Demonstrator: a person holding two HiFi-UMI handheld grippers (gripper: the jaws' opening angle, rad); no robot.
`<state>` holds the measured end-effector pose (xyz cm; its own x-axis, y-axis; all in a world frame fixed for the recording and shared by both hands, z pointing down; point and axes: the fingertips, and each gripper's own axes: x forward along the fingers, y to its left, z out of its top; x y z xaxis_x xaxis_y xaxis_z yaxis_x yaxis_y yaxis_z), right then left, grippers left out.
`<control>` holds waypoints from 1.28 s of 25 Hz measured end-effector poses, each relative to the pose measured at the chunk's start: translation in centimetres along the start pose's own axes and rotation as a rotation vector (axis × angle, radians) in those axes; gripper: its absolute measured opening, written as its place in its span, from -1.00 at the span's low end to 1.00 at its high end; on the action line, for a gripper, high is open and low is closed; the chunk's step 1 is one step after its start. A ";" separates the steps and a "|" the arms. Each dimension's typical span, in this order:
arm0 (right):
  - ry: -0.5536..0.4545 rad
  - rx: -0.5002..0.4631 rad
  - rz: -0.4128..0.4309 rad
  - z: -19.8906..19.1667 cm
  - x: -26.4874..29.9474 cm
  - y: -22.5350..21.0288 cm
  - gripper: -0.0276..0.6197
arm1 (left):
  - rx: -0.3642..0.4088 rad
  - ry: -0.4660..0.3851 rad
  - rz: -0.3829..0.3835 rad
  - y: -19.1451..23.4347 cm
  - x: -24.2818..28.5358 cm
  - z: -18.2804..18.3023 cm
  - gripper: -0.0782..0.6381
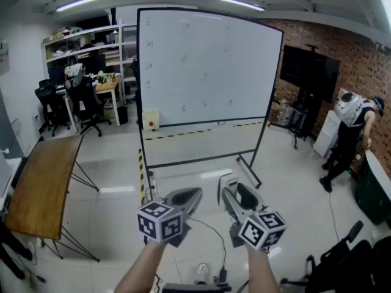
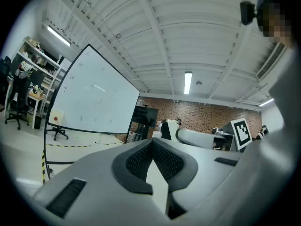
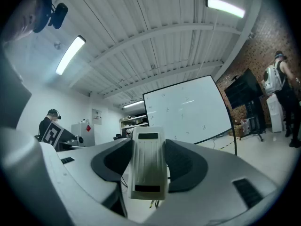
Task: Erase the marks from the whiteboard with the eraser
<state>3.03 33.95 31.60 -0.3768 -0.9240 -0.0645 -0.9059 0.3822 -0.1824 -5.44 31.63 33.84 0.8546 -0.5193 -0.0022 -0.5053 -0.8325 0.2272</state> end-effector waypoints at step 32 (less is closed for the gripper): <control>0.021 -0.019 -0.024 3.3 32.2 -26.2 -0.22 | 0.000 0.019 0.000 27.4 30.9 6.1 -0.77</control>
<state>15.27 -5.81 31.03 -0.3589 -0.9325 -0.0397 -0.9181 0.3604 -0.1649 6.39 -8.45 34.01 0.8569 -0.5152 0.0166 -0.5050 -0.8327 0.2272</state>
